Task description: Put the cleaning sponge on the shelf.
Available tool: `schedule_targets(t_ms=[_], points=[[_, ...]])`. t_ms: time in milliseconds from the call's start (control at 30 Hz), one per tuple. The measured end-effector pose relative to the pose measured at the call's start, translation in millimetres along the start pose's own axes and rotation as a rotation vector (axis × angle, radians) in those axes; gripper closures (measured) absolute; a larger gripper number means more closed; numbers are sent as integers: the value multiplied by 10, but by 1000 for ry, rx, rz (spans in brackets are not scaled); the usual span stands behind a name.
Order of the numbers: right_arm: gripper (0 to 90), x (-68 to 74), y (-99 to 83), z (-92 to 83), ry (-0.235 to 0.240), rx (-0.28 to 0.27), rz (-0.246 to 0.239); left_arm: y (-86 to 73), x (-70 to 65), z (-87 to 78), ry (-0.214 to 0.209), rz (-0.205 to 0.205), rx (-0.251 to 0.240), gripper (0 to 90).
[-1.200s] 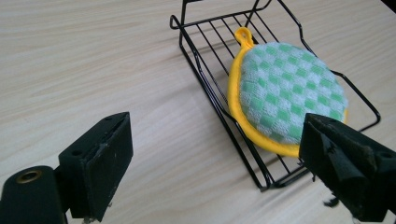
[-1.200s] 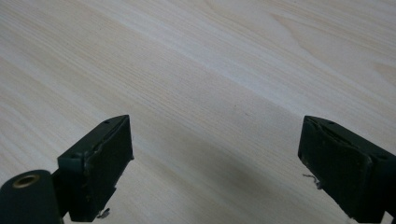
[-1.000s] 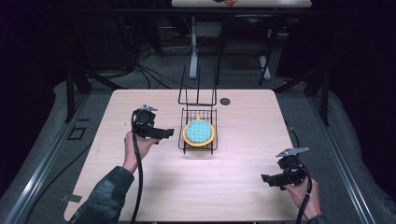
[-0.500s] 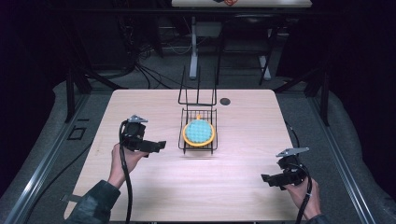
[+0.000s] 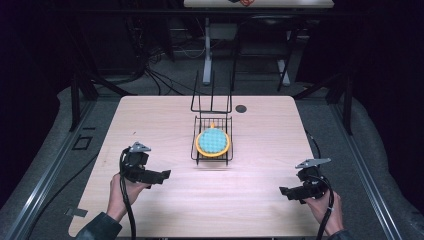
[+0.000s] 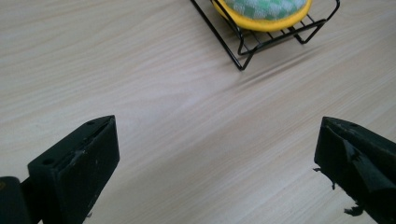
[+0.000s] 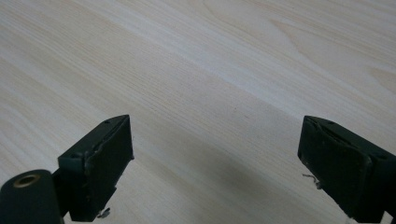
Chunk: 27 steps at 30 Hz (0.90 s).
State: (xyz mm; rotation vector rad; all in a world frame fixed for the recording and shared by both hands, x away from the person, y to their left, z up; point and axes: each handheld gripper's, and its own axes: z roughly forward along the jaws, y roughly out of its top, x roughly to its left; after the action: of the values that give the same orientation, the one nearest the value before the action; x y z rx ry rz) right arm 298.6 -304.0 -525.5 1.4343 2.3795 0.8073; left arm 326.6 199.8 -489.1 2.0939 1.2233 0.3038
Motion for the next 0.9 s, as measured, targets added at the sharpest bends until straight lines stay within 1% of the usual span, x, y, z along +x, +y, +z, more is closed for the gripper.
schedule_targets(t_ms=[67,133,167,200,333,400,433,467,500,533,633,767,800,900], points=[[99,0,-1,-1,0,0,0,-28,1,4,2,0,2,0],[99,0,0,-6,1,8,1,-84,4,20,1,-8,5,0],[99,0,-3,3,1,3,1,-138,9,43,2,-6,12,0],[99,0,-3,3,1,3,1,-138,9,43,2,-6,12,0],[99,3,-3,9,3,9,-4,-229,32,85,9,-12,14,0],[99,1,-5,13,3,10,-6,-267,46,107,16,-9,14,0],[99,2,-7,22,3,8,-5,-291,71,128,21,3,23,0],[100,3,-8,27,2,9,-4,-301,81,132,18,-6,18,0],[100,0,-8,30,3,10,-4,-301,81,132,18,-6,18,0],[100,-2,-9,33,5,10,-3,-308,110,138,25,-3,16,0],[100,-12,-9,34,6,22,-9,-320,126,150,20,-6,9,0],[100,-13,-11,48,6,15,-8,-343,134,200,14,-11,22,0],[100,-13,-11,49,6,16,-7,-345,137,205,13,-4,25,0],[101,-15,-14,52,8,16,-9,-350,149,210,14,-11,24,0]])
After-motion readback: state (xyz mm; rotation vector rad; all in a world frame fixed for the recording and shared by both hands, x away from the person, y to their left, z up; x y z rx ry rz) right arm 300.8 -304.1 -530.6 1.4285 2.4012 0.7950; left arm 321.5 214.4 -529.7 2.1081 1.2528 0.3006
